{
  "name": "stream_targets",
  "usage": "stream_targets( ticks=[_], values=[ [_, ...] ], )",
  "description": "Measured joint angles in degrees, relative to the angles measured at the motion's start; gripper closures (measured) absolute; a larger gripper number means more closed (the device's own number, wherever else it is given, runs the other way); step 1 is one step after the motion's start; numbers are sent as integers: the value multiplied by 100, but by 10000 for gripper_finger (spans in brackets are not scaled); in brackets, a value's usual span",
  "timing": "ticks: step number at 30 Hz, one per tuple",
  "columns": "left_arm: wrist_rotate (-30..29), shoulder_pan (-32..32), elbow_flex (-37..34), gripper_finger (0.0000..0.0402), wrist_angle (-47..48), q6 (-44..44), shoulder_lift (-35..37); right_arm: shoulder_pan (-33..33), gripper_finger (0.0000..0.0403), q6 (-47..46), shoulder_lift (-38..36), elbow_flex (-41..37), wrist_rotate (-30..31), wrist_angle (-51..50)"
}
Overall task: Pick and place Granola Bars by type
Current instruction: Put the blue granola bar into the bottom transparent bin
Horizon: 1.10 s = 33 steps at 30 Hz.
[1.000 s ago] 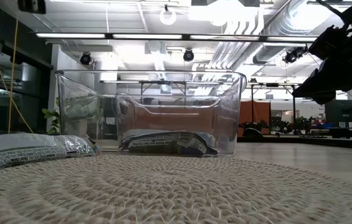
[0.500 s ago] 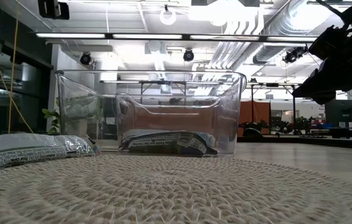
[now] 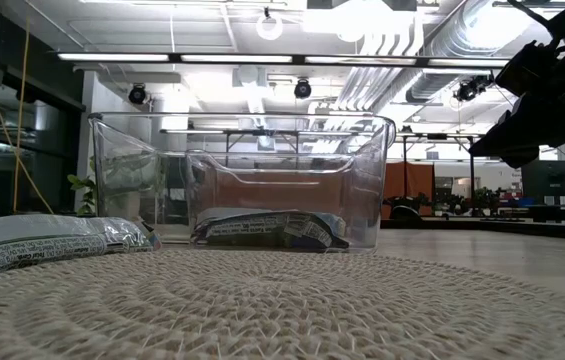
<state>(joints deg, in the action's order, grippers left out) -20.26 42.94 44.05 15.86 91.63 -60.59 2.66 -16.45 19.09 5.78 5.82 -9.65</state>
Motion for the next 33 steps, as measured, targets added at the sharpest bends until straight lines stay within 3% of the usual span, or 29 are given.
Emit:
stream_targets(
  ticks=[6,14,21,33],
  values=[
    [-84,690,167,216,228,1944,-1299,2,402,0,2,2,0,-2],
    [1451,732,1030,216,1918,3020,-2738,0,402,0,2,0,2,2],
    [1692,730,1766,216,3423,3172,-3210,2,402,0,0,0,1,-9],
    [1759,220,1781,215,3067,2432,-3579,2,402,0,2,0,0,-4]
  ],
)
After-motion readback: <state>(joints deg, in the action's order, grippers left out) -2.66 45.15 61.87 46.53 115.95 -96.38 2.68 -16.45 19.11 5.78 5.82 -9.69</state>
